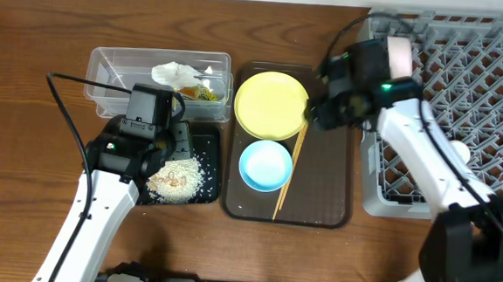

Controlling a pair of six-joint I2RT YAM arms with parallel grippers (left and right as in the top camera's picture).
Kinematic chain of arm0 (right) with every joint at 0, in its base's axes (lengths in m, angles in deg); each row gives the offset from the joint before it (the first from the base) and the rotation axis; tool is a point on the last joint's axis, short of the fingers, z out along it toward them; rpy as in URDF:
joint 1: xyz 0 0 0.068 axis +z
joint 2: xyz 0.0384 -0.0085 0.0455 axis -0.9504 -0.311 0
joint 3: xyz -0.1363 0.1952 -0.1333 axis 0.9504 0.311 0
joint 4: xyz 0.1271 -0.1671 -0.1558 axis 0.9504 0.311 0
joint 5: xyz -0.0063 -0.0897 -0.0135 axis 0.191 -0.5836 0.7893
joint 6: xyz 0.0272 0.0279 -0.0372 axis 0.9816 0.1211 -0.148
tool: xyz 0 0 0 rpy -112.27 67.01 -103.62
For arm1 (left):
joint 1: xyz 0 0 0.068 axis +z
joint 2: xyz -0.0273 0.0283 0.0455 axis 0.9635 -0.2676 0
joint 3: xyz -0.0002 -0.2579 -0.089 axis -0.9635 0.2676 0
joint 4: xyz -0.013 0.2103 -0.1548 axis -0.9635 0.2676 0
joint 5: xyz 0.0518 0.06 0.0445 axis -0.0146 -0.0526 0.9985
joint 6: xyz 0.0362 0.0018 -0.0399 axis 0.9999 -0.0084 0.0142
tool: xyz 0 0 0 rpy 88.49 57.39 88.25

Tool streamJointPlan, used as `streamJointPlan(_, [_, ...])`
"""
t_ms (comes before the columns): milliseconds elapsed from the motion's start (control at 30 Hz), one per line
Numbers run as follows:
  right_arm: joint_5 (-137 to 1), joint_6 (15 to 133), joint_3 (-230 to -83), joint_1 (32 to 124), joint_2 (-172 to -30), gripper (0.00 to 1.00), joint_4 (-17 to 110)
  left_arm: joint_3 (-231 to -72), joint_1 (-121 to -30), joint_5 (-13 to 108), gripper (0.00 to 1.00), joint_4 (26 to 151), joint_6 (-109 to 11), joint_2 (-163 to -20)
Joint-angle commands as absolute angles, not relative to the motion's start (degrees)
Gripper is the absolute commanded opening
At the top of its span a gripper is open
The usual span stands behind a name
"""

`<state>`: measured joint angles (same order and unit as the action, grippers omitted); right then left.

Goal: Sort waste into correct bins and load items into the dishwasher rack
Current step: 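Reach right gripper to the light-blue bowl and grasp it, then carry the blue bowl with right gripper into the dish rack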

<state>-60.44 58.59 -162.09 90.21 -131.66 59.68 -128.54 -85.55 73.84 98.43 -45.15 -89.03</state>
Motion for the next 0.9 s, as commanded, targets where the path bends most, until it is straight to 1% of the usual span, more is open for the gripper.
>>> streamJointPlan(0, [-53.7, 60.6, -161.9, 94.0, -135.2, 0.66, 62.7, -128.9, -85.4, 74.3, 0.56, 98.6, -44.6, -89.1])
streamJointPlan(33, [-53.7, 60.6, -161.9, 94.8, -136.2, 0.64, 63.6, -128.9, -85.4, 74.3, 0.56, 98.6, -44.6, -89.1])
streamJointPlan(133, [-54.7, 61.3, -161.9, 96.9, -139.4, 0.52, 65.6, -128.9, -85.4, 74.3, 0.57, 98.6, -44.6, -89.1])
streamJointPlan(233, [-56.9, 64.1, -161.9, 98.5, -142.7, 0.45, 66.4, -128.9, -85.4, 74.3, 0.57, 98.6, -44.6, -89.1])
streamJointPlan(267, [-57.0, 64.6, -161.9, 98.8, -143.6, 0.40, 66.3, -128.9, -85.4, 74.3, 0.57, 98.6, -44.6, -89.1])
streamJointPlan(367, [-57.0, 65.8, -161.9, 99.3, -145.9, 0.29, 65.7, -128.9, -85.4, 74.3, 0.56, 98.7, -44.6, -89.1])
streamJointPlan(400, [-57.0, 65.8, -161.9, 99.3, -146.3, 0.22, 65.6, -128.9, -85.4, 74.3, 0.57, 98.7, -44.6, -89.1])
streamJointPlan(433, [-57.0, 65.8, -161.9, 99.3, -146.4, 0.11, 65.6, -128.9, -85.4, 74.3, 0.56, 98.7, -44.6, -89.1])
streamJointPlan(467, [-56.9, 65.8, -161.9, 99.3, -146.3, 0.04, 65.4, -128.9, -85.4, 74.3, 0.57, 98.7, -44.6, -89.1])
streamJointPlan(500, [-57.0, 65.8, -162.0, 99.3, -146.2, 0.01, 65.2, -128.9, -85.4, 74.3, 0.57, 98.6, -44.6, -89.1])
streamJointPlan(700, [-59.0, 65.7, -165.1, 96.7, -142.2, 0.01, 65.3, -128.9, -85.4, 74.3, 0.57, 98.6, -44.6, -89.1])
streamJointPlan(867, [-68.3, 65.7, -169.6, 91.7, -135.0, 0.01, 65.1, -128.9, -85.4, 74.3, 0.57, 98.7, -44.6, -89.1])
